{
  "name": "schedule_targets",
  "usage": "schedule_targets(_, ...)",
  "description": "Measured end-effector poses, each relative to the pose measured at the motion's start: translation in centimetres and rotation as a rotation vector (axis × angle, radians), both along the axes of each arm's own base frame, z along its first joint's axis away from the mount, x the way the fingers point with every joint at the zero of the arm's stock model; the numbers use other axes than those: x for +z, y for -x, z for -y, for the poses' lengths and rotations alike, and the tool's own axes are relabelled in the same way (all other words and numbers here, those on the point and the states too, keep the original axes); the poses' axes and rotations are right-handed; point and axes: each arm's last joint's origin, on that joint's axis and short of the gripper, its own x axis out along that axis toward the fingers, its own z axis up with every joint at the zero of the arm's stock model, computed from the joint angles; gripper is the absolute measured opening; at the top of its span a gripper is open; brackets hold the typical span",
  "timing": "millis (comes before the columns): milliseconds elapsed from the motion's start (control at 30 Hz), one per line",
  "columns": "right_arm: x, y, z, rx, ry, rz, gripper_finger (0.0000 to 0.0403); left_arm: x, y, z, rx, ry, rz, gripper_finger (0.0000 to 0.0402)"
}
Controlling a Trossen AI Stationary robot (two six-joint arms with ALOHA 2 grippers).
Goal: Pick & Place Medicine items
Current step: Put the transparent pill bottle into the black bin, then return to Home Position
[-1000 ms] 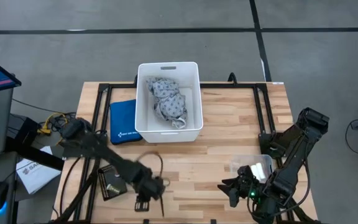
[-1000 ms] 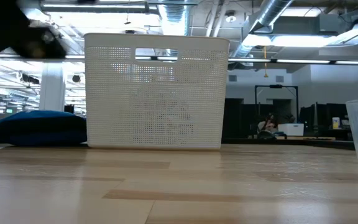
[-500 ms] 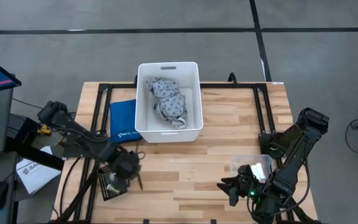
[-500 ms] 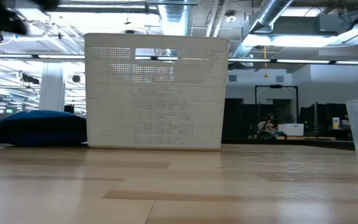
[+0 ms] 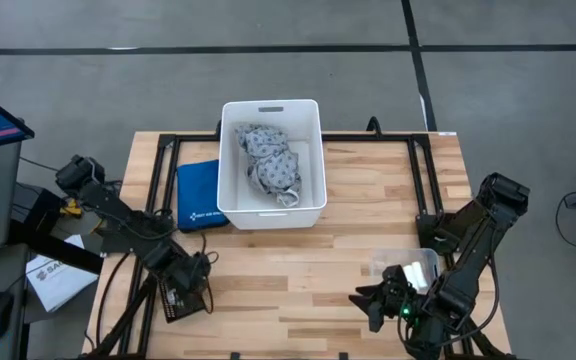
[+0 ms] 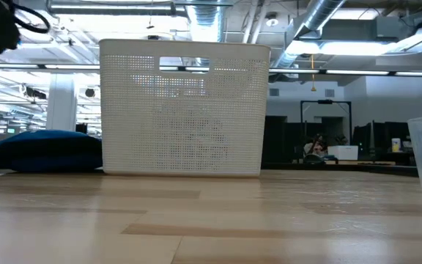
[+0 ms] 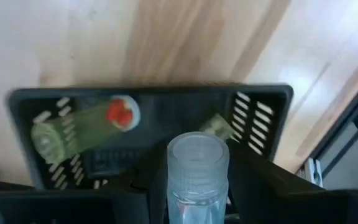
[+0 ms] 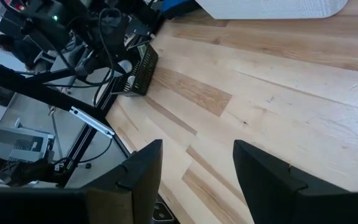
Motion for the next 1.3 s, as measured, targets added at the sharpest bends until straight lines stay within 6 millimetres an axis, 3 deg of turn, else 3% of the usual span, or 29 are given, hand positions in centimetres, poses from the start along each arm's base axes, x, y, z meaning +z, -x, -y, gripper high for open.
schedule_targets(533, 0.0, 0.0, -0.1, 0.005, -0.004, 0.003, 0.0193, -2.3, 1.5, 4.4, -0.193, 0.056, -0.048, 0.0128)
schedule_targets(933, 0.0, 0.0, -0.1, 0.005, -0.005, 0.003, 0.0193, -1.4, 2.2, 4.6, -0.202, 0.067, 0.0, 0.0131)
schedule_targets(1300, 0.1, -0.1, -0.1, 0.001, -0.002, 0.009, 0.0193, -0.8, 2.5, 4.1, -0.201, 0.044, 0.014, 0.0213)
